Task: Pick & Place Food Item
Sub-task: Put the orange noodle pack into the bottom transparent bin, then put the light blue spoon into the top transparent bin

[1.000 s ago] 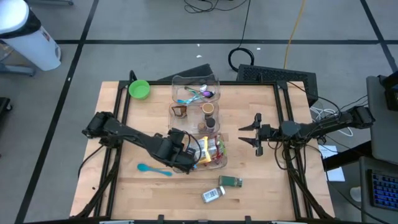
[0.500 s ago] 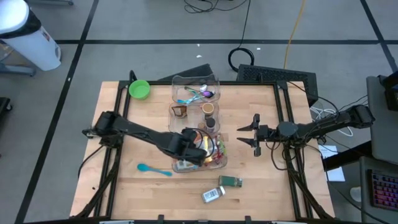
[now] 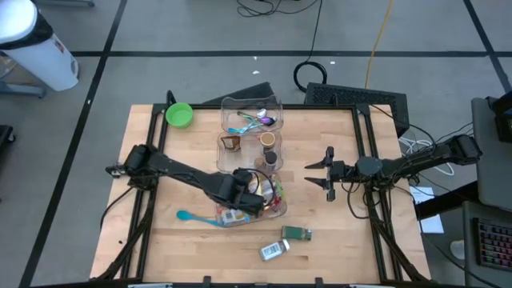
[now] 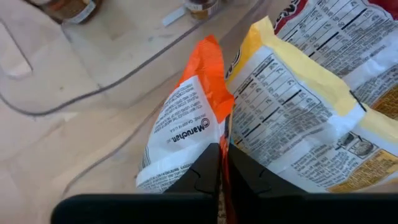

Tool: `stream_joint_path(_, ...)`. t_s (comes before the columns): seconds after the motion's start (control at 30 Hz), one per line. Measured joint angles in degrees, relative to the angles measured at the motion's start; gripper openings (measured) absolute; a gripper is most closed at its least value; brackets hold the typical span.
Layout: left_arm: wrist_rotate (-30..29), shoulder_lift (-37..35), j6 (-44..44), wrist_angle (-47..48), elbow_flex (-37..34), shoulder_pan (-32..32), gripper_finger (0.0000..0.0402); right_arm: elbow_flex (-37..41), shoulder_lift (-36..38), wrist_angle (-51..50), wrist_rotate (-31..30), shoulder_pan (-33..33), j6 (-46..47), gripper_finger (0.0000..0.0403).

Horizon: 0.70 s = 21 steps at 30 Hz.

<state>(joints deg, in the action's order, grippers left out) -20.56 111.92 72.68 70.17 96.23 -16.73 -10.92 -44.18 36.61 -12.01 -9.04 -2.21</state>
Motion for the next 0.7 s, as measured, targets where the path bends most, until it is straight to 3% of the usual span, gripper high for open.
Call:
stream_joint_path(0.23, 0.2, 0.0, -8.7, -1.4, 0.0, 1.5, 0.0056, 0.0, 0.0, 0.0, 0.0, 0.0, 0.9, 0.0166)
stream_joint_path(0.7, 6.2, -0.7, -23.6, -6.9, 0.0, 7.4, 0.018, 0.0, 0.0, -0.8, 0.0, 0.0, 0.9, 0.0166)
